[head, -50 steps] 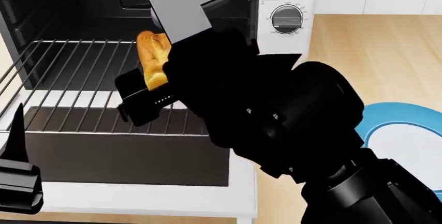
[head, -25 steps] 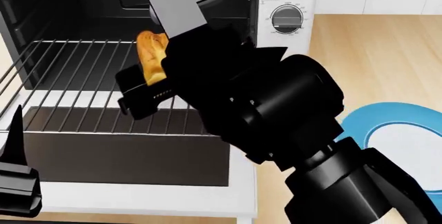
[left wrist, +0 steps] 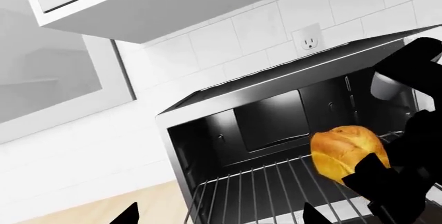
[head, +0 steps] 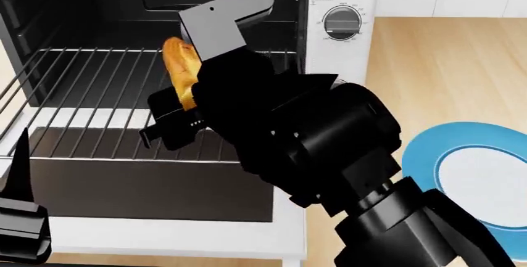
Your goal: Pick the bread from the rack and place it on the plate on the counter.
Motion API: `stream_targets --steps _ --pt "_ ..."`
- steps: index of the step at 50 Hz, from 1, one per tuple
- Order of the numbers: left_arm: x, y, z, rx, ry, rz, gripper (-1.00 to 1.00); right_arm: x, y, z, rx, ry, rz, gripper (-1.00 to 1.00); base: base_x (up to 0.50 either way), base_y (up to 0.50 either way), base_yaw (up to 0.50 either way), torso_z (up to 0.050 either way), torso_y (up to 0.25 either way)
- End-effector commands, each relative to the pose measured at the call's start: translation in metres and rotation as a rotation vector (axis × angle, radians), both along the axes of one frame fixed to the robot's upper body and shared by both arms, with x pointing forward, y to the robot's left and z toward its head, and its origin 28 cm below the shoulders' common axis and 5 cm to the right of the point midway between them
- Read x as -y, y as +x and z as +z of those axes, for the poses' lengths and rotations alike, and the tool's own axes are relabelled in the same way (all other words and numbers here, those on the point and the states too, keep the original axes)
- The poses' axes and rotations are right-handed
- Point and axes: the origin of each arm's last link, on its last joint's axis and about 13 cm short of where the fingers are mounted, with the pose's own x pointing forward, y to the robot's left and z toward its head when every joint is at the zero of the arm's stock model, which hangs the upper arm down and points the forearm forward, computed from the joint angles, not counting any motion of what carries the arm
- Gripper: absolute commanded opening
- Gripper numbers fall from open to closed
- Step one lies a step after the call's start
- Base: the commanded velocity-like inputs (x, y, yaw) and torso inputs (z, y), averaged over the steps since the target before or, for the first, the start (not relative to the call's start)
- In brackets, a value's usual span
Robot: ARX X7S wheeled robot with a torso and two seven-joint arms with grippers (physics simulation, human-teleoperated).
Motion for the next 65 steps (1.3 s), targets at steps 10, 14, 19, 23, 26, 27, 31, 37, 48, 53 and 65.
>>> stream_targets --steps 10,14,19,23,26,27,31,37,48,53,65 --pt "-0.001 -0.001 0.0 -0.003 -0.028 -0.002 1.0 0.005 -0.048 0.024 0.173 0.048 0.053 -1.0 0.0 0.0 0.0 0.0 0.0" --pt "-0.001 -0.002 0.0 -0.002 -0.029 0.0 1.0 0.015 -0.064 0.033 0.21 0.06 0.039 -1.0 0.0 0.0 0.0 0.0 0.0" --pt "-0.001 -0.002 0.0 0.0 -0.029 -0.003 1.0 0.029 -0.087 0.036 0.237 0.064 0.029 -1.0 0.0 0.0 0.0 0.0 0.0" --pt "-0.001 -0.003 0.0 -0.002 -0.03 -0.003 1.0 0.04 -0.11 0.037 0.258 0.081 0.012 -1.0 0.0 0.0 0.0 0.0 0.0" --pt "-0.001 -0.004 0.0 0.0 -0.03 -0.005 1.0 0.05 -0.121 0.037 0.274 0.075 -0.021 -1.0 0.0 0.0 0.0 0.0 0.0" --pt "-0.001 -0.004 0.0 -0.001 -0.029 -0.005 1.0 0.054 -0.126 0.037 0.28 0.076 -0.03 -1.0 0.0 0.0 0.0 0.0 0.0" --pt "-0.001 -0.004 0.001 0.004 -0.027 -0.008 1.0 0.062 -0.14 0.038 0.299 0.077 -0.053 -1.0 0.0 0.0 0.0 0.0 0.0" --pt "-0.001 -0.004 0.0 0.001 -0.026 -0.01 1.0 0.077 -0.155 0.042 0.328 0.073 -0.115 -1.0 0.0 0.0 0.0 0.0 0.0" --pt "0.0 -0.003 0.0 -0.002 -0.024 -0.016 1.0 0.103 -0.172 0.053 0.355 0.039 -0.254 -1.0 0.0 0.0 0.0 0.0 0.0" --pt "0.0 -0.002 0.0 -0.002 -0.025 -0.018 1.0 0.115 -0.181 0.058 0.364 0.03 -0.344 -1.0 0.0 0.0 0.0 0.0 0.0" --pt "0.0 -0.002 0.001 -0.001 -0.025 -0.02 1.0 0.141 -0.177 0.055 0.318 0.0 -0.467 -1.0 0.0 0.0 0.0 0.0 0.0"
